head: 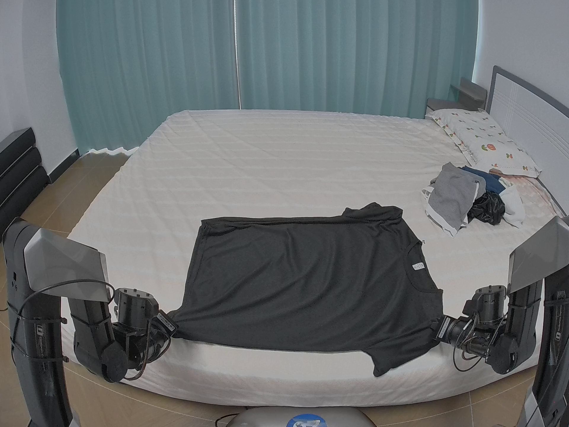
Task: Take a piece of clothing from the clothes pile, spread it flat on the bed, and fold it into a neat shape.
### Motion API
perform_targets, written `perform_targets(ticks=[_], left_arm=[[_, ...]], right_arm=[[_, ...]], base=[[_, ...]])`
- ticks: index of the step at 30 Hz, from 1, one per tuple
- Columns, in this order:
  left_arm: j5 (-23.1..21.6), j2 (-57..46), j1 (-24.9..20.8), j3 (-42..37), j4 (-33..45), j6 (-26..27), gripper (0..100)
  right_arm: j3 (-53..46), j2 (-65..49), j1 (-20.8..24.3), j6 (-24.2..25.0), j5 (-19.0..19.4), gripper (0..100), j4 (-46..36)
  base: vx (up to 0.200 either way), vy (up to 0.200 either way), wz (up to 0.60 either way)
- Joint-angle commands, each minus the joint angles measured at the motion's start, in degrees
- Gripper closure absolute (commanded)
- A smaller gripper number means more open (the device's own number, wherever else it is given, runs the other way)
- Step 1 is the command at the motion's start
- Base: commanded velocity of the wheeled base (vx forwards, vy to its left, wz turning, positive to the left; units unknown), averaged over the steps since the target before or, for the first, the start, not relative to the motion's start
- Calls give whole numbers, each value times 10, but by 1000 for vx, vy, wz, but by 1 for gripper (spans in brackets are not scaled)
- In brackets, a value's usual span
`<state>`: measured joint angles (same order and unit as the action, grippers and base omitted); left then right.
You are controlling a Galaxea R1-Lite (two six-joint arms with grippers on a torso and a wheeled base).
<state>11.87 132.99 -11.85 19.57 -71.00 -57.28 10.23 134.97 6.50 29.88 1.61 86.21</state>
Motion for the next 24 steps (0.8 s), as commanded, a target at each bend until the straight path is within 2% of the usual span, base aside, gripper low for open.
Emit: perform_targets(ticks=[1,8,19,24], left_arm=[[1,1,0,1,0,0,100],[2,-3,2,25,0,-41,100],[2,5,11,36,0,-42,100],[2,8,13,40,0,-42,100]], right_arm=[[26,-32,-3,-3,0,100,-7],[112,-37,2,-11,1,100,-61],[281,-4,4,-23,2,100,-199],[324,23,4,-33,3,100,-209]], base=[[0,0,0],[0,0,0],[0,0,0],[0,0,0]])
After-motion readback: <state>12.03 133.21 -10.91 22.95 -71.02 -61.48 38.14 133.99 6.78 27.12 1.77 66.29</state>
